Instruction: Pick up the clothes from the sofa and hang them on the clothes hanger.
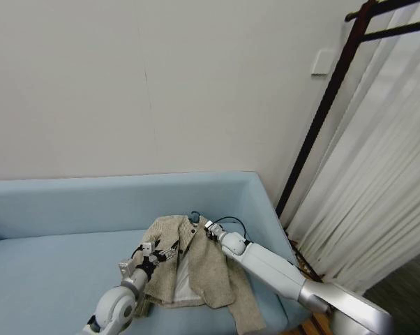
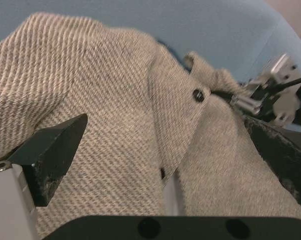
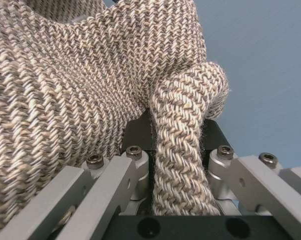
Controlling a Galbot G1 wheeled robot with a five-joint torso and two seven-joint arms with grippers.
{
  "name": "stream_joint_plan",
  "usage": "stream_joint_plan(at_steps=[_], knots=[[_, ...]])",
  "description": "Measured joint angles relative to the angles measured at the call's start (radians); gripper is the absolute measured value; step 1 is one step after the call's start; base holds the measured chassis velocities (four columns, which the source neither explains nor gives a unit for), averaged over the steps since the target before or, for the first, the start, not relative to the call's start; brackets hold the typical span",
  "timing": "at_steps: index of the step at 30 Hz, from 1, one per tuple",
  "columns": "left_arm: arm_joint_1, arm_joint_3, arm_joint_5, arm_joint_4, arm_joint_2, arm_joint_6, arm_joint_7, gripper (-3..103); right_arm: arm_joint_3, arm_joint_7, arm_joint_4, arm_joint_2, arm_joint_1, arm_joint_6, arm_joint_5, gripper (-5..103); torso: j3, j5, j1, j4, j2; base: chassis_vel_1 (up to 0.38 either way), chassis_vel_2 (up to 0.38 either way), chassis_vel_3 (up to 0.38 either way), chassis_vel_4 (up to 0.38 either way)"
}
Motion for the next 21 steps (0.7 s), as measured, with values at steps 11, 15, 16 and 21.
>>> stream_joint_plan(at_steps=[11,15,16,21], knots=[[0.005,-0.034,-0.011,-0.08,0.072,-0.026,-0.003,100,0.161,0.084,0.161,-0.091,-0.022,0.153,-0.256,14,0.0,0.0001,0.0,0.0,0.0,0.0,0.0,0.0,0.0],[0.009,-0.047,-0.031,-0.12,0.105,-0.045,-0.003,100,0.202,0.102,0.235,-0.134,-0.024,0.19,-0.293,14,0.0,0.0,0.0,0.0,0.0,0.0,0.0,0.0,0.0],[0.009,-0.053,-0.038,-0.14,0.119,-0.052,-0.004,100,0.216,0.116,0.264,-0.149,-0.024,0.201,-0.302,14,0.0,0.0,0.0,0.0,0.0,0.0,0.0,0.0,0.0],[0.011,-0.076,-0.059,-0.214,0.173,-0.076,-0.004,100,0.244,0.201,0.345,-0.188,-0.011,0.253,-0.314,14,0.0,-0.0001,0.0,0.0,0.0,0.0,0.0,0.0,0.0]])
